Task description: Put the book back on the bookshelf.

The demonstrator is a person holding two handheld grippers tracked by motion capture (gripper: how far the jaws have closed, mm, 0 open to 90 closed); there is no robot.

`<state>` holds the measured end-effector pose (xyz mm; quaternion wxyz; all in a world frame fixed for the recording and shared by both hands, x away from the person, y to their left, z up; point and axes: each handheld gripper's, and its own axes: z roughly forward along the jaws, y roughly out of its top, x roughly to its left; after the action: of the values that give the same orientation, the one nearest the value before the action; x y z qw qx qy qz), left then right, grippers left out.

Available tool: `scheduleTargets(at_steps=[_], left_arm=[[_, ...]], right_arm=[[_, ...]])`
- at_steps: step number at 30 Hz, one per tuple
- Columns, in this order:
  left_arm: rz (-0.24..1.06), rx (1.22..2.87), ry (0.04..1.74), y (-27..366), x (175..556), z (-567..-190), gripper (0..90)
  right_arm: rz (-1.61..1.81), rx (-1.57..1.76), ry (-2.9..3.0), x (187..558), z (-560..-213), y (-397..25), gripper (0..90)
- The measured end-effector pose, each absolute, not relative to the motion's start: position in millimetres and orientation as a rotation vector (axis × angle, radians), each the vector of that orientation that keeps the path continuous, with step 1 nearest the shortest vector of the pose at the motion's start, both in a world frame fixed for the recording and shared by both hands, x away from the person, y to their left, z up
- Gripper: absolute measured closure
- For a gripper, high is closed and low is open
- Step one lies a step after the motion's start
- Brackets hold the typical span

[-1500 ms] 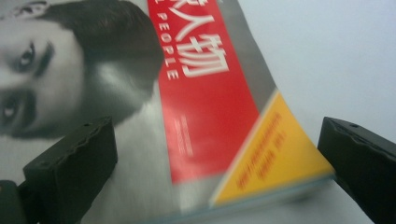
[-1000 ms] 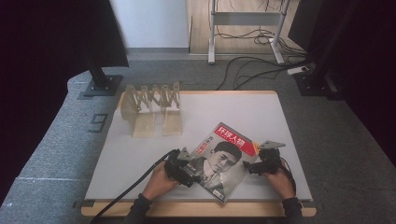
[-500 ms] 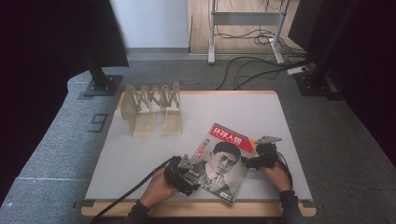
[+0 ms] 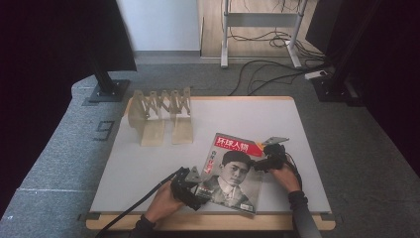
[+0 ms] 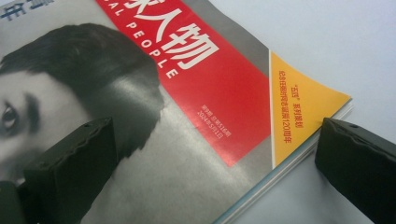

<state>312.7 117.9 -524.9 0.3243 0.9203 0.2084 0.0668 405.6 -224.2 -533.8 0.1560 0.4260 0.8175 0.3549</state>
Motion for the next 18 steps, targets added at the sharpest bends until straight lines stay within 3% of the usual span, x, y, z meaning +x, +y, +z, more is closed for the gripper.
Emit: scheduleTargets(at_steps=[18], left_arm=[[0.185,2.376,0.533,124.0,310.9,-529.1,0.0]], right_arm=[[1.024,1.259,2.316,424.6,-527.9,-236.1,4.0]])
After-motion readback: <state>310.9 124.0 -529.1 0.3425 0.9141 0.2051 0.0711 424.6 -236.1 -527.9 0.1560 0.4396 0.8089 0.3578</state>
